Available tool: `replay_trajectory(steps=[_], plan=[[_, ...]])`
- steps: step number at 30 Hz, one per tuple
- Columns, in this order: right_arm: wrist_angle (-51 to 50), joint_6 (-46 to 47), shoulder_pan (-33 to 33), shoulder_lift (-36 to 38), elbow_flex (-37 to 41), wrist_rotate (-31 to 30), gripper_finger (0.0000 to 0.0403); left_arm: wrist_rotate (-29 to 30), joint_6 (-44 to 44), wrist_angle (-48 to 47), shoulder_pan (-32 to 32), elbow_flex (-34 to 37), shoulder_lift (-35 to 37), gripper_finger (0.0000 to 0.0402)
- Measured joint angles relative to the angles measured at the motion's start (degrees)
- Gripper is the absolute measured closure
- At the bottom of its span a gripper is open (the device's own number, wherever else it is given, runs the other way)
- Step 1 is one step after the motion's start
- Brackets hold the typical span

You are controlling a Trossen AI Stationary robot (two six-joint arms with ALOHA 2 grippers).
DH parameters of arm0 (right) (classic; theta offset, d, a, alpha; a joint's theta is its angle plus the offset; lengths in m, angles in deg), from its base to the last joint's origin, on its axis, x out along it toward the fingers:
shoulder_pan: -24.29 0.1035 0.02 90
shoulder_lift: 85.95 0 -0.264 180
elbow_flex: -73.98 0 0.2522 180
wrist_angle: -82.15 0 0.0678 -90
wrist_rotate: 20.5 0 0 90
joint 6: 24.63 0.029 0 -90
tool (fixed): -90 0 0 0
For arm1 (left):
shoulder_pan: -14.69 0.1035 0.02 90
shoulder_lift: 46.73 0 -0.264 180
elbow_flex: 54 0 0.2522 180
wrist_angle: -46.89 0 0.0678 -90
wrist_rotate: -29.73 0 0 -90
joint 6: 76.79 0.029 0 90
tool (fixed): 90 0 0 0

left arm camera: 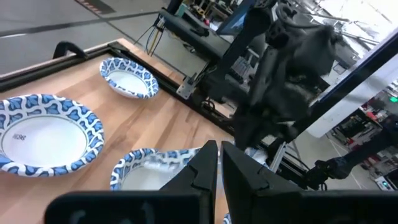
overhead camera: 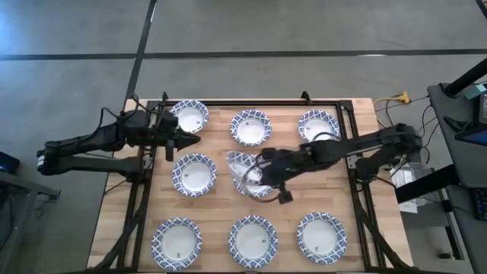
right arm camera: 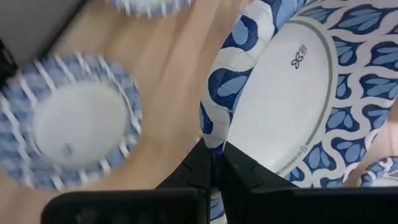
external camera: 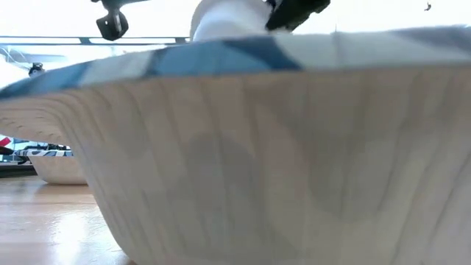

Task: Nest bowls inside each other
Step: Stack the blue paper bowl into the blue paper bowl

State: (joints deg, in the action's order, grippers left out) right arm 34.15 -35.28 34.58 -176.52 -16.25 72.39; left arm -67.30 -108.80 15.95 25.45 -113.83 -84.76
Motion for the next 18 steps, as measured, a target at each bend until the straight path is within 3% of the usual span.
replay_trajectory(steps=[3, 10, 18], plan=[[-6.5, -5.9, 0.0, -5.3, -5.6, -2.3, 0.039, 0.1, 0.9, -0.2, 0.0, 0.5, 1.0, 0.0395], [-14.8, -11.7, 0.9, -12.6, -12.0, -19.9, 0.039, 0.1, 1.0, -0.4, 0.0, 0.7, 1.7, 0.0395], [-15.6, -11.9, 4.3, -15.4, -11.1, -20.9, 0.039, 0.2, 4.5, -2.5, 0.0, 0.7, 2.6, 0.0395]])
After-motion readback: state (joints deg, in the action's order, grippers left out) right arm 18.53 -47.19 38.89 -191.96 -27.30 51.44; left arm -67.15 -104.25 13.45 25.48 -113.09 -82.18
